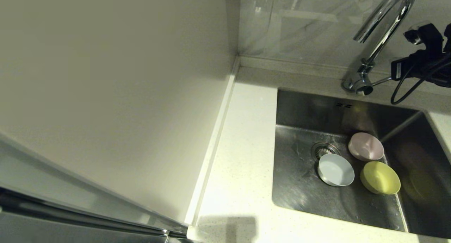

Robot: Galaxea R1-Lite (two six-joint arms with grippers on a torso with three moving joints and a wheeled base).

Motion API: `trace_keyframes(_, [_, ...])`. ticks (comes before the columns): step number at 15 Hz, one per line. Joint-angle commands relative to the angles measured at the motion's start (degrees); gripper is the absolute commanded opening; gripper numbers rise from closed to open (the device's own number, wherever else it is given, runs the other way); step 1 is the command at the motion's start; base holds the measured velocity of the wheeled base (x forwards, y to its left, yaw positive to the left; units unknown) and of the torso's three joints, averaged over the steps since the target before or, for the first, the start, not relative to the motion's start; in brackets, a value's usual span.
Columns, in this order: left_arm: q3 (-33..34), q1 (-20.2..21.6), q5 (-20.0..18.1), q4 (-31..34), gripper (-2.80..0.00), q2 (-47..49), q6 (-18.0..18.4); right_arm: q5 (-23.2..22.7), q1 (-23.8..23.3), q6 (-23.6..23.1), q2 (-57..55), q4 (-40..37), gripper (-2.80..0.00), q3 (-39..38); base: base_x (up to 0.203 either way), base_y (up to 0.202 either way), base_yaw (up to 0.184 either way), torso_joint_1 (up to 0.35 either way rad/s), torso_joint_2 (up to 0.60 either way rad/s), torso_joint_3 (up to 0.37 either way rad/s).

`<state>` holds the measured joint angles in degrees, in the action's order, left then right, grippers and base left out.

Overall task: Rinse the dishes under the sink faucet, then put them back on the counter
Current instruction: Turn on the faucet

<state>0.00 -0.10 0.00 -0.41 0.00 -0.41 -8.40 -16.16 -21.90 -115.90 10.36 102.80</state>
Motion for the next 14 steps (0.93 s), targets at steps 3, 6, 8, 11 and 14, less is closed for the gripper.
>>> trace_keyframes(3, [0.18,0.01,0.00,-0.02,-2.80,0.00,-0.02,-0.36,-0.36,-2.75,0.58,-0.29,-2.80,-0.43,0.000,0.000,0.000,0.000,0.00,0.000])
trace_keyframes(6, [0.10,0.01,0.00,-0.02,-2.80,0.00,-0.02,-0.76,-0.31,-3.85,1.24,-0.25,-2.80,-2.46,0.000,0.000,0.000,0.000,0.00,0.000])
trace_keyframes(8, [0.18,0.01,0.00,-0.02,-2.80,0.00,-0.02,-0.83,-0.27,-4.17,1.91,-0.25,-2.80,-3.84,0.000,0.000,0.000,0.000,0.00,0.000])
trace_keyframes(11, [0.18,0.01,0.00,-0.02,-2.80,0.00,-0.02,-1.69,-0.27,-5.06,2.75,-0.25,-2.80,-5.38,0.000,0.000,0.000,0.000,0.00,0.000])
trace_keyframes(14, [0.17,0.01,0.00,-0.02,-2.80,0.00,-0.02,-1.94,-0.36,-6.74,3.41,-0.25,-2.80,-6.01,0.000,0.000,0.000,0.000,0.00,0.000])
